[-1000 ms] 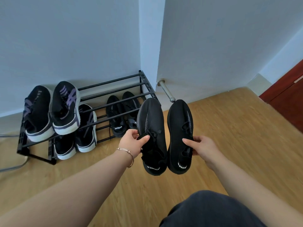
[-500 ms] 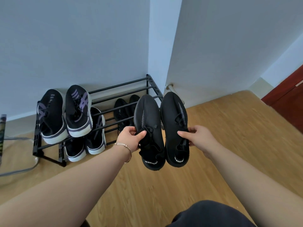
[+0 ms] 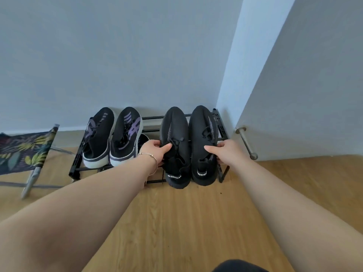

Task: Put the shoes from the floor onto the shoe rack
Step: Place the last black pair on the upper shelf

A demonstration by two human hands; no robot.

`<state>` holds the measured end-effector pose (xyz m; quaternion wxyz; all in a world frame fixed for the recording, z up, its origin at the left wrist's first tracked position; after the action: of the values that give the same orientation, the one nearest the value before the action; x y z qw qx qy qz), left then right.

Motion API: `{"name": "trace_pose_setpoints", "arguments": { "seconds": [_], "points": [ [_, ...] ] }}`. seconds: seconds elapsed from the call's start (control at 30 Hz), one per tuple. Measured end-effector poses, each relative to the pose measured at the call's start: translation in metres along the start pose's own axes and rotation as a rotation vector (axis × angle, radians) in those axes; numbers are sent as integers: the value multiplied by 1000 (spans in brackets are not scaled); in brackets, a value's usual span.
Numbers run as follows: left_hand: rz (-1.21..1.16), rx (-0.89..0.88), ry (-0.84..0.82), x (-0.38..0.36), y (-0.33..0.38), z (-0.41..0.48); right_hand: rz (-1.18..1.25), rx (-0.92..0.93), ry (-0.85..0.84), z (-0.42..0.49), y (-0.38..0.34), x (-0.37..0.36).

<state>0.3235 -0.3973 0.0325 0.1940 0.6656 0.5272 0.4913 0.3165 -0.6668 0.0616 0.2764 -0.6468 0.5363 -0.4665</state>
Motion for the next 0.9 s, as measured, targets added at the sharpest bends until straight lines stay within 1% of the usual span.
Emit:
{"name": "trace_pose_setpoints", "arguments": {
  "seconds": [0.17, 0.23, 0.33, 0.5, 0.6, 0.7, 0.8, 0.9],
  "points": [
    [5, 66, 8, -3, -5, 18, -52, -38, -49, 29, -1, -13],
    [12, 94, 49, -3, -5, 16, -66, -50, -61, 35, 2, -13],
    [106, 79, 109, -4, -2, 11, -89, -63, -80, 41, 8, -13],
    [4, 112, 130, -4, -2, -10, -193, -45, -134, 39, 6, -17],
    [35, 155, 89, -1, -3, -29, -163, -92, -147, 33, 2, -16],
    [66, 181, 7, -7, -2, -49, -99, -169, -135, 19, -2, -14],
    [104, 204, -72, -15, -3, -57, -55, -175, -157, 8, -6, -15],
    [187, 208, -83, -17, -1, -55, 6, -201, -203, -6, -7, -14]
  ]
}}
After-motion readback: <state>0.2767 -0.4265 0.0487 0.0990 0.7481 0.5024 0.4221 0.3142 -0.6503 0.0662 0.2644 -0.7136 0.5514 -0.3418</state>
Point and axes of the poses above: each hand's wrist, its own z-axis towards the middle knuckle, its own x-axis out of the back of the hand, y = z × x, the point moved 5 cm from there along z, towards the middle knuckle, and after that the axes turned 12 degrees about z, right-handed, at the moved point
